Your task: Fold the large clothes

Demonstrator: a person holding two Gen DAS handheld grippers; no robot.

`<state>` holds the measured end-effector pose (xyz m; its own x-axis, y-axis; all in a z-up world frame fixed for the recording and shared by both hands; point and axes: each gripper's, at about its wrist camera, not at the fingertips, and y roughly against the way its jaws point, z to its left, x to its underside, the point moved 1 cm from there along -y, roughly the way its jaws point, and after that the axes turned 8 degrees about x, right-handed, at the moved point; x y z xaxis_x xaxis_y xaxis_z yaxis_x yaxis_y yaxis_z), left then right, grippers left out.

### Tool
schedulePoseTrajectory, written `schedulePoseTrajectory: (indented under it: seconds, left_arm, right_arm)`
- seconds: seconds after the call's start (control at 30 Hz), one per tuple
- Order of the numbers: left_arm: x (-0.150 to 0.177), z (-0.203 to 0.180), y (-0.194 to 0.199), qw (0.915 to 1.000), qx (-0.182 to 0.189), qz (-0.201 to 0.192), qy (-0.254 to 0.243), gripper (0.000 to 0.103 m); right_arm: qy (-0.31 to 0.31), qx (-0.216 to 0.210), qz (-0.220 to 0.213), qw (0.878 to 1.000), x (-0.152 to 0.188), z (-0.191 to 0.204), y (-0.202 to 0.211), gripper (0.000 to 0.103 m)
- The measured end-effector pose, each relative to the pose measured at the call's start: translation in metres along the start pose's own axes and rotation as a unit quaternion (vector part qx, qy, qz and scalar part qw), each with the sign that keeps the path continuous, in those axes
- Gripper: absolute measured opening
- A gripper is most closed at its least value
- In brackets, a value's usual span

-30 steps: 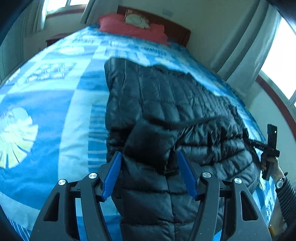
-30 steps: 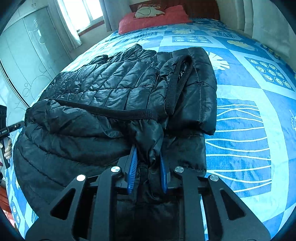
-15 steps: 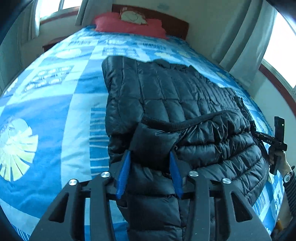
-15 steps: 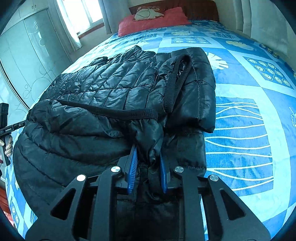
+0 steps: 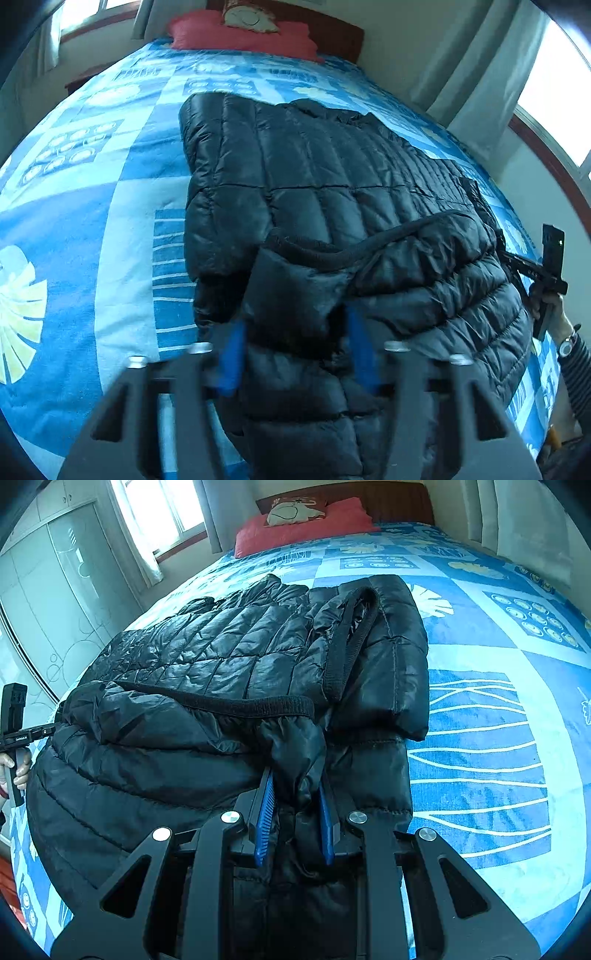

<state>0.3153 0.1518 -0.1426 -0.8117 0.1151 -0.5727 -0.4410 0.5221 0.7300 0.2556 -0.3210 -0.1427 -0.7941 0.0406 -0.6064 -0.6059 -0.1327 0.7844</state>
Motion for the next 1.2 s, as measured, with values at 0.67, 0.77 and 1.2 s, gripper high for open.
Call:
schedulePoseTrajectory:
  seconds: [0.67,0.77,1.2]
  left_arm:
    - [-0.11,-0.05,0.052,0.9802,-0.137,-0.126,-0.067,0.015]
    - [-0.155,-0.035,0.036,0.9771,-0.16,-0.133,-0.044,0.015]
    - [-0.195,0.041,-0.107,0.9632,-0.265,-0.046,0.006,0.015]
  right_arm:
    - [0.0,0.069,-0.144,0.987,-0.124,0.018,0.063,0.012]
    - [-0.008,0.096,-0.144,0.985,-0.172,0.02,0.035,0.012]
    - [-0.007,0.179,-0.032,0.983,-0.211,0.014,-0.134,0.012]
